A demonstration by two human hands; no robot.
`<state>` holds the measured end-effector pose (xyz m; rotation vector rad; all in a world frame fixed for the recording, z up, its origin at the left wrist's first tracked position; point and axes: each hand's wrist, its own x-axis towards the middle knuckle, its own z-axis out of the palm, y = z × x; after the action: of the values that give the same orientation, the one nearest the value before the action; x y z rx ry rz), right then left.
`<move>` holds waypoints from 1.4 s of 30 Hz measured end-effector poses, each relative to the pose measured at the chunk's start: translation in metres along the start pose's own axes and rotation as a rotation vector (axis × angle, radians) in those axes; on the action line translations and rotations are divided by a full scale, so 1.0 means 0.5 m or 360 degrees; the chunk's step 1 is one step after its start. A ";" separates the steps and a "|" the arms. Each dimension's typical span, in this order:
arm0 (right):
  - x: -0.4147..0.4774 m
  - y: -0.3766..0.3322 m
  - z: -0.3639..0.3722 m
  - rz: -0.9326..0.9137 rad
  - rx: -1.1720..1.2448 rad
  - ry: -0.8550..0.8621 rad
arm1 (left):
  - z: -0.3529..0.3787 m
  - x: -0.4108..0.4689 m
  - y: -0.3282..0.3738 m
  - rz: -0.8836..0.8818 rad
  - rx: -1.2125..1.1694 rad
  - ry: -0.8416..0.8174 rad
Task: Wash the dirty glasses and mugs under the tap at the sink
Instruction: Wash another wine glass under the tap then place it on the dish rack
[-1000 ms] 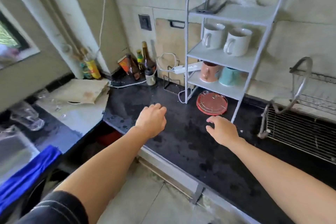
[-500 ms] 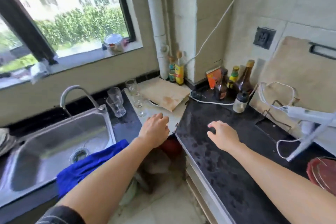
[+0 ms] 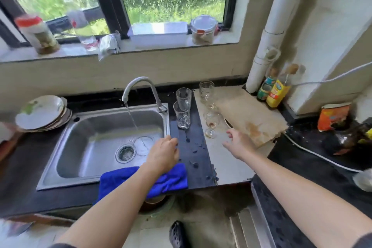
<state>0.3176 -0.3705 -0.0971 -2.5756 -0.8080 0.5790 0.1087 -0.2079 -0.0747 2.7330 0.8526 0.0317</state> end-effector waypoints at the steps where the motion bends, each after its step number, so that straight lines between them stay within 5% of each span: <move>1: 0.026 -0.015 0.007 0.0032 0.0020 -0.0009 | 0.006 0.016 -0.020 -0.0018 -0.0017 -0.0042; 11: 0.201 -0.102 0.050 0.0265 0.0183 0.0110 | 0.057 0.138 -0.142 -0.0067 -0.0133 -0.0316; 19: 0.192 -0.144 -0.014 0.0058 0.0184 0.0160 | 0.072 0.171 -0.180 -0.0226 -0.0324 -0.0354; 25: 0.186 -0.285 -0.027 -0.0414 0.0287 -0.0059 | 0.071 0.166 -0.237 -0.0680 -0.0596 -0.0234; 30: 0.207 -0.410 0.079 -0.0584 0.0337 -0.0368 | 0.075 0.121 -0.296 -0.1325 -0.1298 -0.0160; 35: 0.225 -0.508 0.216 -0.0464 0.0314 -0.0602 | 0.075 0.081 -0.379 -0.1704 -0.1894 -0.0074; 42: 0.258 -0.599 0.363 -0.0113 0.0260 -0.0657 | 0.113 0.095 -0.500 -0.1834 -0.2279 -0.0129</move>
<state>0.1918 -0.0225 -0.1458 -2.2986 -0.9312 1.1270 0.0150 0.0010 -0.1993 0.7626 1.4294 0.1951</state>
